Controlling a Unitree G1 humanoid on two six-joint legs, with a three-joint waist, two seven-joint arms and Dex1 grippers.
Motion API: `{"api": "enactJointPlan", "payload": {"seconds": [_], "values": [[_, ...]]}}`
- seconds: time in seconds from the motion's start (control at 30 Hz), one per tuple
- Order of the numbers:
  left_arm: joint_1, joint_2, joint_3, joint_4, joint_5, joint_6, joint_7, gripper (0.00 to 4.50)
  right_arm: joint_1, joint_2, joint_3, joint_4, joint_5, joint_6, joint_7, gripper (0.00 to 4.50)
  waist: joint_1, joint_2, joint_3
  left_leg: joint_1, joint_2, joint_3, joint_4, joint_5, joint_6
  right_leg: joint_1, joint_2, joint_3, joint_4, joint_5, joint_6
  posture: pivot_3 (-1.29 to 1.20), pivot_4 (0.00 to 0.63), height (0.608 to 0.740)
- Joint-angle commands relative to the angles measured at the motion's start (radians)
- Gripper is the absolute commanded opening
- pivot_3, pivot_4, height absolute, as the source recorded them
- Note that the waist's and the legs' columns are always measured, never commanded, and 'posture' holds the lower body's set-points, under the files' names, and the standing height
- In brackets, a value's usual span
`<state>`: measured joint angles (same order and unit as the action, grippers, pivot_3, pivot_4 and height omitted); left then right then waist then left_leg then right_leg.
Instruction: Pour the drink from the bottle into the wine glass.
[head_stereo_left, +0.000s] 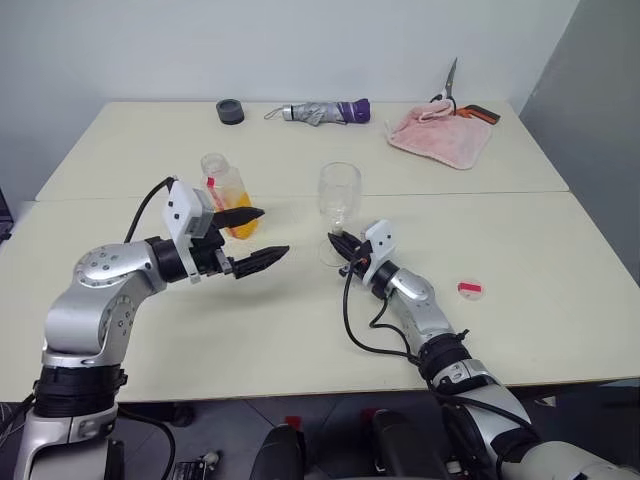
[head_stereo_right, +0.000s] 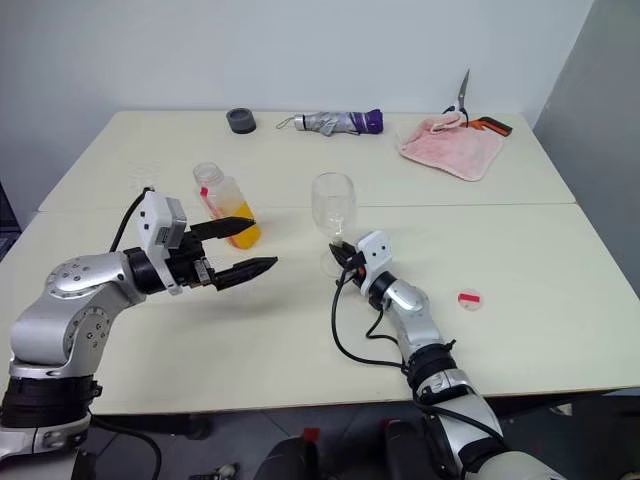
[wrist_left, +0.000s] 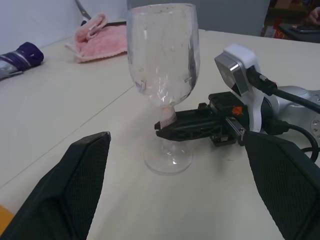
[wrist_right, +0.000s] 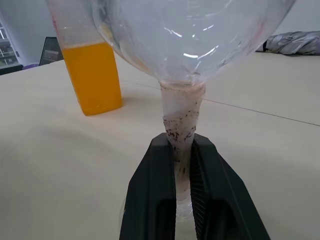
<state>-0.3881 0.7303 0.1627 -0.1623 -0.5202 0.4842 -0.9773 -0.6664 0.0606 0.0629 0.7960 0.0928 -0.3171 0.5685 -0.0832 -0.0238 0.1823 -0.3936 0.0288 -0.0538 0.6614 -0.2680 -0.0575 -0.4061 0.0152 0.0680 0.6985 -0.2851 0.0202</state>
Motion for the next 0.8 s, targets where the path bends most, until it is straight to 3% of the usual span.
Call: {"api": "enactJointPlan", "payload": {"seconds": [0.03, 0.6, 0.8], "values": [[-0.029, 0.019, 0.029, -0.048, -0.019, 0.000, 0.012, 4.50, 0.012, 0.017, 0.017, 0.018, -0.003, 0.010, 0.021, 0.11, 0.000, 0.000, 0.000, 0.000, 0.000, 0.000, 0.000, 0.000, 0.000, 0.000, 0.000, 0.000, 0.000, 0.000, 0.000, 0.00, 0.150, 0.740], [-0.045, 0.012, 0.014, -0.053, -0.031, 0.006, 0.023, 4.50, 0.015, 0.017, 0.008, 0.011, 0.006, 0.034, 0.018, 0.11, 0.000, 0.000, 0.000, 0.000, 0.000, 0.000, 0.000, 0.000, 0.000, 0.000, 0.000, 0.000, 0.000, 0.000, 0.000, 0.00, 0.150, 0.740], [-0.046, 0.010, 0.007, -0.050, -0.031, 0.004, 0.019, 4.50, 0.023, 0.017, 0.007, -0.016, 0.016, 0.056, 0.027, 2.09, 0.001, 0.000, 0.000, 0.000, 0.000, 0.000, 0.000, 0.000, 0.000, 0.000, 0.000, 0.000, 0.000, 0.000, 0.000, 0.00, 0.150, 0.740]]}}
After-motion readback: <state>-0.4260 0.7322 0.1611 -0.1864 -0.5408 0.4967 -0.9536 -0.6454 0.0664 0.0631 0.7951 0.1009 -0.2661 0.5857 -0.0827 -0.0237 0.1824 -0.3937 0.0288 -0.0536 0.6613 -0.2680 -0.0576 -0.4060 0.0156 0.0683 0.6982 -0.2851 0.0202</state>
